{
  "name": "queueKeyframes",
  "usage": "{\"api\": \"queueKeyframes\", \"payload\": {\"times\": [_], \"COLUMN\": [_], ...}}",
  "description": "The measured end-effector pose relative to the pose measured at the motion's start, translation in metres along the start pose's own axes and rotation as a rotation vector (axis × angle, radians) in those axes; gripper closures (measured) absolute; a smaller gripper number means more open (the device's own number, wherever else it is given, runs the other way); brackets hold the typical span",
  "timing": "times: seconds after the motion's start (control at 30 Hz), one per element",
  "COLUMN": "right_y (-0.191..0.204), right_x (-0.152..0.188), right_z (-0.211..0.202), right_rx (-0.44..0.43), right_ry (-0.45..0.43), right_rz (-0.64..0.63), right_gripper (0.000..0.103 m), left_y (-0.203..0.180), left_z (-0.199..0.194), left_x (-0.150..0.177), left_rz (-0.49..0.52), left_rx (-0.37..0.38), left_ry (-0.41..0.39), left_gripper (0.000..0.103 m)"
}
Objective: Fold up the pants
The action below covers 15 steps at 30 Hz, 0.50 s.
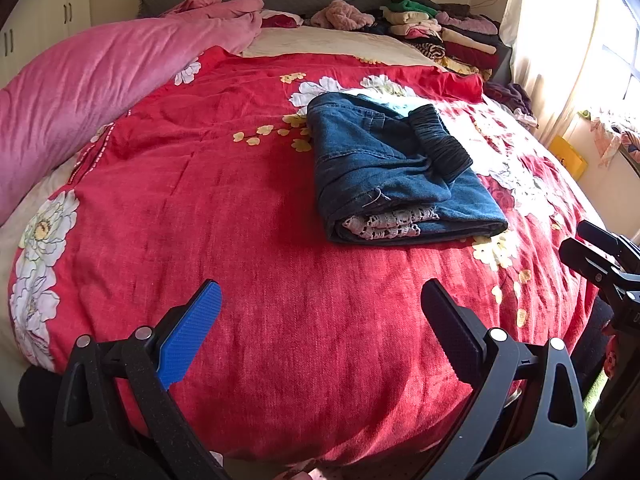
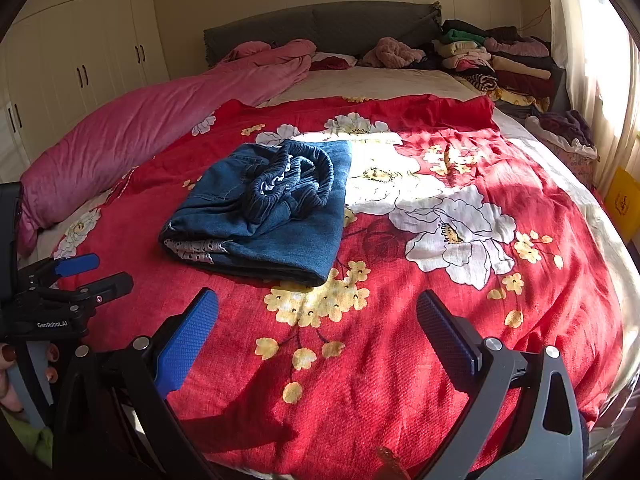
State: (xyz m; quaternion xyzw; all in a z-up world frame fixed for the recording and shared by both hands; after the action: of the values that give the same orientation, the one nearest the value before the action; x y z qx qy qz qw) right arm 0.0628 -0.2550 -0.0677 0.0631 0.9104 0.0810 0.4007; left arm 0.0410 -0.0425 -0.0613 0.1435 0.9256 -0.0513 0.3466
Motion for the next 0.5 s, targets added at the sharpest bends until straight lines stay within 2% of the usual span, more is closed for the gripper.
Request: {"api": "queueKeyframes", "payload": {"times": [0.3,0.43,0.5], "right_y": [-0.005,-0.017,-0.031], "right_x": [0.0,-0.007,-0.016], "right_z": [0.0,-0.001,-0.003], "right_rx": [0.001,0.023,0.035], "right_ry": [0.005,-0.003,-0.011], "right_rz": [0.012,0.02,0.035], "right_gripper": [0.004,0.004,0.004], "left_y": [0.006,0.024,0.044], "left_z": [0.004,0.011,0.012], "left_x": [0.003,0.008,0.009], "left_rz": [-0.016,-0.063,-0.103], "left_rx": [0.007,0.002,-0.031], "left_ry": [0.034,0.058,0.063], "left_gripper": [0.009,0.009,0.009]}}
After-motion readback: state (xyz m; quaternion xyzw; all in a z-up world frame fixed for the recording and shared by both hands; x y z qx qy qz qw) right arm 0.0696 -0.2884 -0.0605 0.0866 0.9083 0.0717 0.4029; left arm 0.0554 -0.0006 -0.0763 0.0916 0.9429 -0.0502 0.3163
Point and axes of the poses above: each gripper's, at about its wrist camera, not at the fingertips, and z roughly the way its jaws point, y to its left, x to its underside, the point moved 8 cm from there along z, roughly the way its jaws point, and after that the axes turned 9 degrees about z, right-handed, at the moved point
